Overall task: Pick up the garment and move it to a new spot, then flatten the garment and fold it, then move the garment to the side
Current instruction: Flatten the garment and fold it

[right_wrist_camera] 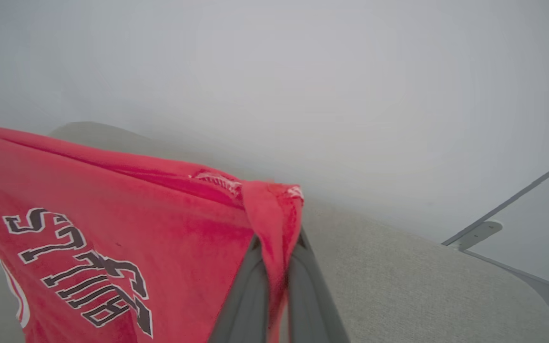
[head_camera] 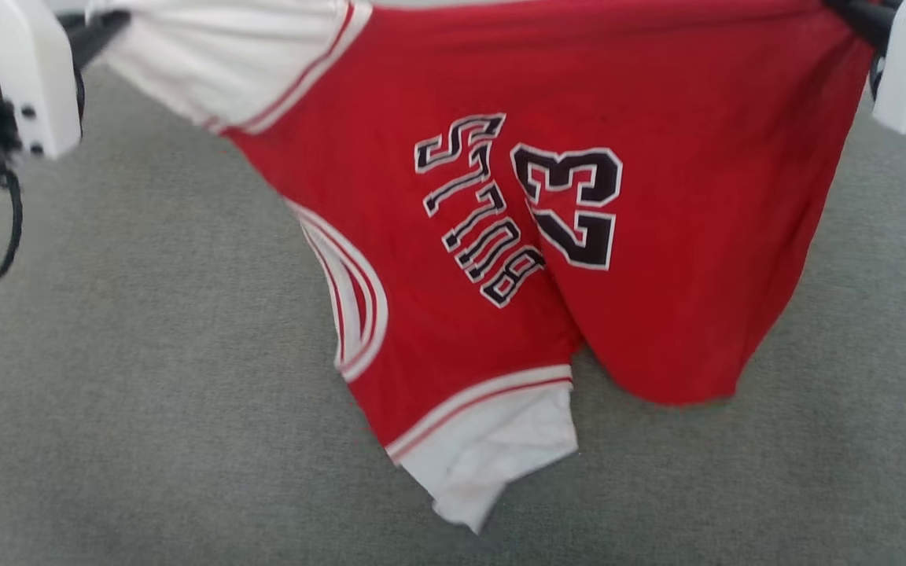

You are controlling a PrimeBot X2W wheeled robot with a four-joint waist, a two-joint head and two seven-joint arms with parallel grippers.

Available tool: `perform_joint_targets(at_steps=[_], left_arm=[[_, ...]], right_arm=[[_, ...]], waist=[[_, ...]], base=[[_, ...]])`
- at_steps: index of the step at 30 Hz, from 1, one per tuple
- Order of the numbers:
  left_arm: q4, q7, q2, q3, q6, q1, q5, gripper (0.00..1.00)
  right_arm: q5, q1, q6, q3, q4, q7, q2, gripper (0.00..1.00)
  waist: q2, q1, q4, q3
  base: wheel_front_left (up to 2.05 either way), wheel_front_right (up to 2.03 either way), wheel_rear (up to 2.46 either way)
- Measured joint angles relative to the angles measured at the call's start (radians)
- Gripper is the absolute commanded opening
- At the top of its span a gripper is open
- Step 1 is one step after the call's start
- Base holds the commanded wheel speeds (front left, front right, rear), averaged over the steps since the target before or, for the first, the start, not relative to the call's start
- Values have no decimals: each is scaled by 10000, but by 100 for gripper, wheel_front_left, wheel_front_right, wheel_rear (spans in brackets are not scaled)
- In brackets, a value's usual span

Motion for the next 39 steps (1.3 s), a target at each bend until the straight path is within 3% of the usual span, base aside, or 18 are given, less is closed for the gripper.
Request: perform_joint_targets(at_steps=[6,9,16,19,22,27,29,33,36,39], left_arm=[[1440,-483,-861,-12,-286,-1222,568,0],[2397,-1383,-1363,-8,-259,-1937,1220,0],[4475,-5409,-2288,293,201,-4151,2966,0],[4905,-7223,-2518,474,196,-4774,3296,0],[5173,-7979,-2644,545,-88,-4865,3551,0],[5703,-8078,-2692,92,-683,-3578,3563,0],[5950,-7666,-2709,-219,-805,-2816,3438,0],[5917,-6355,-2638,-945,-913,-1421,2924,0],[4993,-4930,-2483,-1618,-915,-218,1990,0],[3877,-3835,-1935,-1981,-924,659,905,0]], right_arm=[[-997,-306,0,-704,100,-267,715,0],[-1923,-822,0,-871,658,-1168,1078,0],[-4746,-2497,13,-1302,2378,-5637,1904,0],[-5841,-3071,12,-1290,2861,-7850,1952,0],[-6475,-3182,12,-1287,3699,-8880,1988,0],[-6368,-2638,12,-1252,5156,-8809,2121,0],[-6077,-2157,13,-1200,5636,-8575,2182,0],[-5241,-1285,13,-1133,6288,-7760,2288,0],[-4667,-686,12,-857,6422,-7244,2222,0],[-4136,-103,8,-518,6284,-6729,2025,0]], waist=[[0,0,-271,250],[0,0,-365,521],[0,0,-623,1178],[0,0,-706,1317],[0,0,-720,1312],[0,0,-664,1160],[0,0,-629,1082],[0,0,-571,904],[0,0,-528,743],[0,0,-484,588]], base=[[0,0,0],[0,0,0],[0,0,0],[0,0,0],[0,0,0],[0,0,0],[0,0,0],[0,0,0],[0,0,0],[0,0,0]])
